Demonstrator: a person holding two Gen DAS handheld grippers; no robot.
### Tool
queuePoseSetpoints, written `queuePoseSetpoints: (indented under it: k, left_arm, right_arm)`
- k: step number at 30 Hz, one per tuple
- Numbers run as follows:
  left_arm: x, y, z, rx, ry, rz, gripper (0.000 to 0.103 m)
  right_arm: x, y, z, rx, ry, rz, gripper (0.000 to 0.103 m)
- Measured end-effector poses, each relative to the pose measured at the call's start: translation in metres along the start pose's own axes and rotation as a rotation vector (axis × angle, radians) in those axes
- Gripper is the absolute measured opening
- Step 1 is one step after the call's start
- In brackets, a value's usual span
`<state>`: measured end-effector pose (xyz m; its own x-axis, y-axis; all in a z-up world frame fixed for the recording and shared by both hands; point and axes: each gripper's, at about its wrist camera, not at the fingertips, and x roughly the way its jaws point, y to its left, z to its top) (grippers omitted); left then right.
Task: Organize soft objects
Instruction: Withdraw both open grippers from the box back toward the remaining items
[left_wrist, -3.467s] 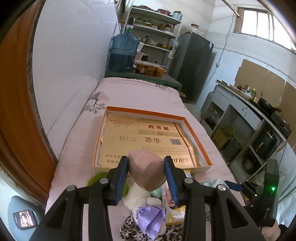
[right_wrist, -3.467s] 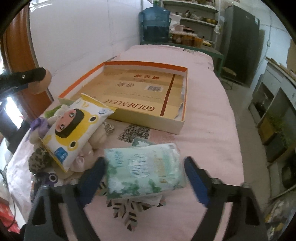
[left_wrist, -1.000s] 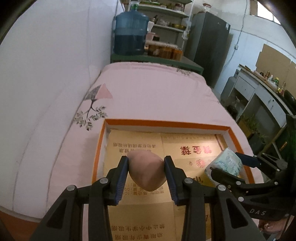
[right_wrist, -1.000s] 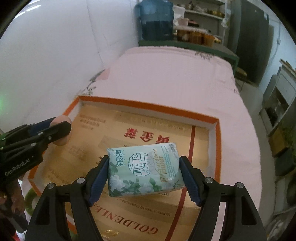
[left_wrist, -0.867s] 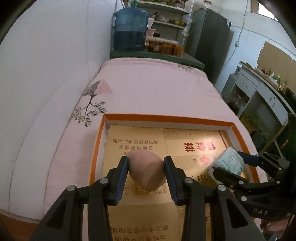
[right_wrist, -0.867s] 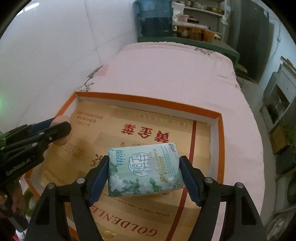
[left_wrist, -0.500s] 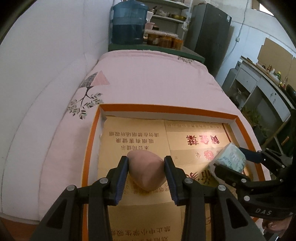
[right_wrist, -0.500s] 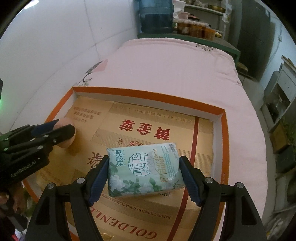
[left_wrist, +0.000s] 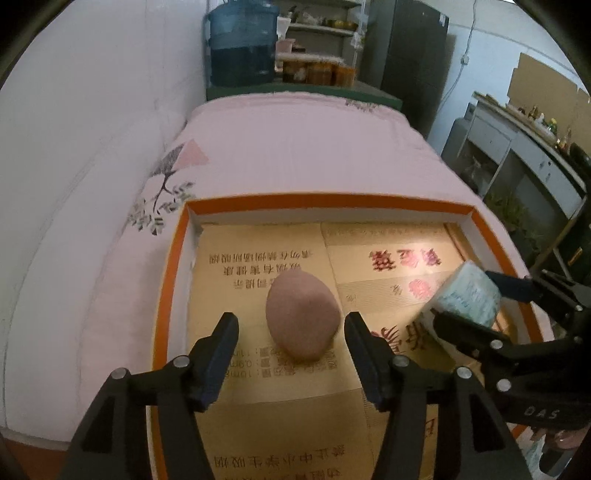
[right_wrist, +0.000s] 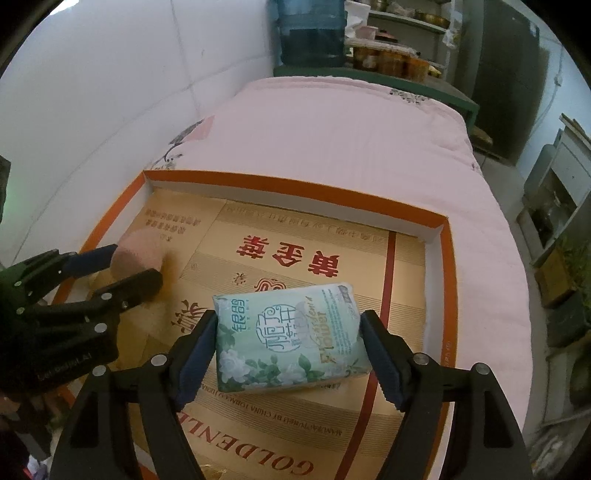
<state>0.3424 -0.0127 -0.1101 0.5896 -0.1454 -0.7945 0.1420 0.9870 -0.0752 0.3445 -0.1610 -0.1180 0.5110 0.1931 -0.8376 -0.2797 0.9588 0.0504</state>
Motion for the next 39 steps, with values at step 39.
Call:
queuePoseSetpoints:
  k: [39]
  left_arm:
    - [-0.135, 0.008, -0.05, -0.041, -0.242, -0.033, 0.065]
  right_arm:
    - [-0.112, 0.02, -0.059, 0.029, -0.153, -0.015, 0.081]
